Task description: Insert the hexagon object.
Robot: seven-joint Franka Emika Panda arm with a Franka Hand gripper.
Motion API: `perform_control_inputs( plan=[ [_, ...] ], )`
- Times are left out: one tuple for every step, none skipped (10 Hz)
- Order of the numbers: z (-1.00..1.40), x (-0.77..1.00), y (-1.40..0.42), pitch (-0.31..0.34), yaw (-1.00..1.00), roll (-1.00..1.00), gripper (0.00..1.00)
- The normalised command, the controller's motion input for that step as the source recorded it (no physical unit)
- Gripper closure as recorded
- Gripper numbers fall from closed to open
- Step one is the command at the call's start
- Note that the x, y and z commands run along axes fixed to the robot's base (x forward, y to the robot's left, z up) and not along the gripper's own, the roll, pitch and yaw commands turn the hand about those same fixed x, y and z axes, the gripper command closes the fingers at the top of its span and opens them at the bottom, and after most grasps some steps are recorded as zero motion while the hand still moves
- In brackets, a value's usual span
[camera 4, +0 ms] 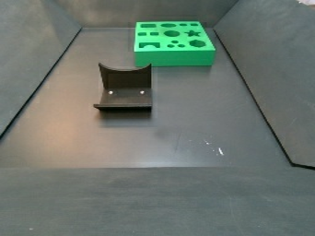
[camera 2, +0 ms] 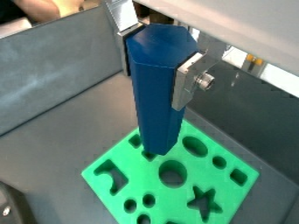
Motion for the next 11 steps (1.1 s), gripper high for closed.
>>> perform_control_inputs(
  plan=[
    [-0.77,-0.53,0.81,-0.106,0.0,0.22,1.0],
    [-0.74,-0.6,0.75,-0.113,0.0,0.24,1.0],
    [-0.9,-0.94,0.63,-0.169,0.1,0.08,1.0],
    [-0.78,-0.73,0.13,-0.189,0.0,-0.02,1.0],
    [-0.38,-0.23,-0.13,-0.141,0.1,-0.02,1.0],
    [-0.13,0.0,-0.1,-0.099,0.07,-0.09,1.0],
    [-0.29,-0.05,0.0,-0.119,0.12,-0.08,1.0],
    [-0.26,-0.29,0.0,-0.084,0.0,0.0,1.0],
    [-0.26,-0.38,0.0,-0.049,0.0,0.11,1.0],
    [-0.29,-0.31,0.0,-0.001,0.0,0.18,1.0],
    [-0.24,-0.42,0.0,0.0,0.0,0.25,1.0]
  ],
)
